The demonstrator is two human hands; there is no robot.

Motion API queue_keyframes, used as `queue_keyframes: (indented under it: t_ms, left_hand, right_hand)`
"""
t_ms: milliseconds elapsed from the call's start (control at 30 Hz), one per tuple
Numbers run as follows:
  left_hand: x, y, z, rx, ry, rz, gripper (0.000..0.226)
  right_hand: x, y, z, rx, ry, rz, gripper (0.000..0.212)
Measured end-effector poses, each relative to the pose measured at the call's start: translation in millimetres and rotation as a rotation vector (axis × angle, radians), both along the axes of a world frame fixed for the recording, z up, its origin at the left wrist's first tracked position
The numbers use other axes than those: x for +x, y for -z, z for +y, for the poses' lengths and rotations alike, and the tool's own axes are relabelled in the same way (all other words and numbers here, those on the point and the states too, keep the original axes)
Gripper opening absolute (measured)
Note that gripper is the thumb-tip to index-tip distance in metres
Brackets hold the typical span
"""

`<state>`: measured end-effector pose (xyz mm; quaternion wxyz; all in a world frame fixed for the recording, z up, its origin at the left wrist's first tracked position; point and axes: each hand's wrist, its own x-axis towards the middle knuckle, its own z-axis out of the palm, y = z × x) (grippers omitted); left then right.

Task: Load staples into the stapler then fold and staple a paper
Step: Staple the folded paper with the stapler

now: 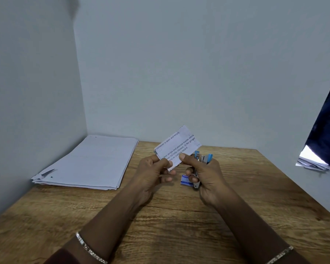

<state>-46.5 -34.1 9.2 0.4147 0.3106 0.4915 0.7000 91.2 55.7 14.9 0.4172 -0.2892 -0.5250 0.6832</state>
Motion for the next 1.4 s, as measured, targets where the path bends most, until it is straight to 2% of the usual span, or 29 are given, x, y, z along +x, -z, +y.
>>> queue_keyframes:
  t_ms: [167,400,633,767,867,933,1033,1133,1267,1400]
  left_hand:
    - [2,0,-1,0.041,0.02,0.017,0.031]
    - [4,-5,-2,-0.005,-0.007,0.056,0.021]
    - [5,-5,-4,-0.004,-0.017,0.045,0.028]
    - [4,-8,-4,-0.017,-0.031,0.035,0.024]
    - [8,-10,-6,-0.003,-0.065,0.03,0.034]
    - [10,-7,-8,0.005,-0.201,0.213,0.045]
    - [7,-5,-13,0.119,-0.449,0.794,0.063]
    - [3,-9,-17,0.208,-0.442,1.185,0.065]
    - [3,-6,-13,0.185,-0.461,1.404,0.035]
    - [-2,-12,-12,0.228,-0.493,1.276,0.013]
  right_hand:
    - [-1,3,1,0.016,-0.006,-0.034,0.035]
    - [0,2,3,0.032,0.008,0.008,0.036]
    - [1,3,1,0.032,0.017,-0.047,0.029]
    - [2,2,2,-0.003,0.027,-0.077,0.019]
    - [3,2,4,-0.018,0.059,-0.072,0.023]
    - [3,2,7,-0.032,0.087,-0.056,0.025]
    - [5,1,11,-0.074,0.118,0.025,0.021]
    - [6,-1,13,-0.12,0.128,0.065,0.023]
    - [5,-1,10,-0.151,0.098,0.082,0.026]
    - [1,-2,6,-0.17,0.045,0.091,0.027]
